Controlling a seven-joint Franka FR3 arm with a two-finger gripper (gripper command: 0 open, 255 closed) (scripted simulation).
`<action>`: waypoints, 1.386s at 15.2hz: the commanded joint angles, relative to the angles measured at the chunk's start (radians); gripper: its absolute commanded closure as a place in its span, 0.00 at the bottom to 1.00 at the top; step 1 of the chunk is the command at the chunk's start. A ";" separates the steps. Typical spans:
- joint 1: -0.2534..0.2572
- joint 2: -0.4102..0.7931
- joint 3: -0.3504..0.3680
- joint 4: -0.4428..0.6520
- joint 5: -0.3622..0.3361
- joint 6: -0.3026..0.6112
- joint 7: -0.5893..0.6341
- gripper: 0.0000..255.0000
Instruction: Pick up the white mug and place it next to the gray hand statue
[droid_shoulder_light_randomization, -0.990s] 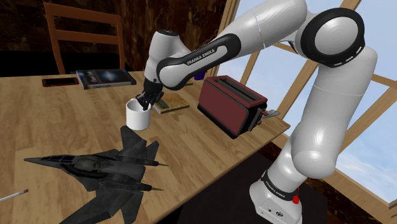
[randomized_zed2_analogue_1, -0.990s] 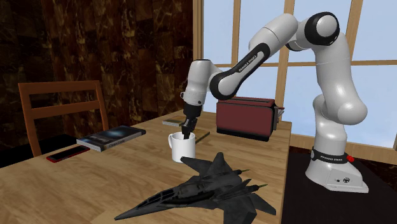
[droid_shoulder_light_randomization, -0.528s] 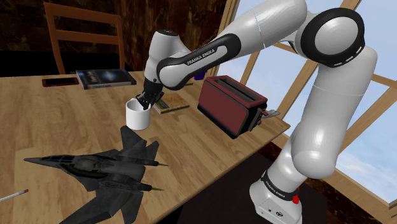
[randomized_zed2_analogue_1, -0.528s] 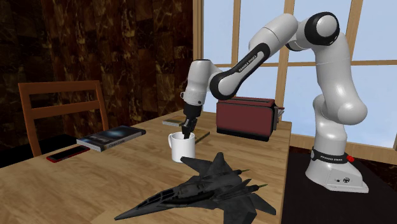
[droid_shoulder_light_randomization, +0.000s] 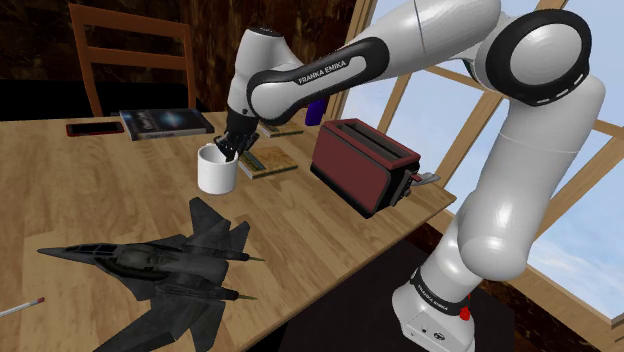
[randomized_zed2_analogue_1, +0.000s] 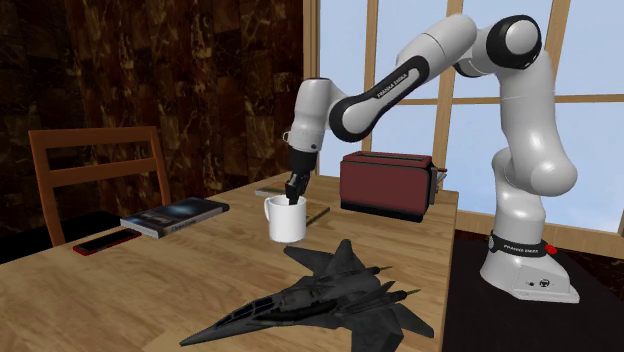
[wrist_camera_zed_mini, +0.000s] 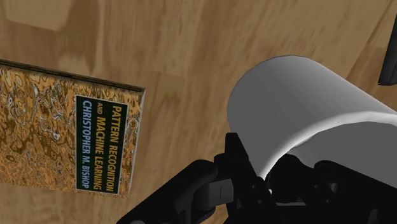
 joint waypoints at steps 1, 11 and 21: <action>-0.001 -0.014 0.002 0.013 0.006 -0.026 -0.004 1.00; -0.003 -0.068 0.006 0.085 0.030 -0.150 -0.024 1.00; -0.004 -0.101 0.008 0.179 0.044 -0.277 -0.037 1.00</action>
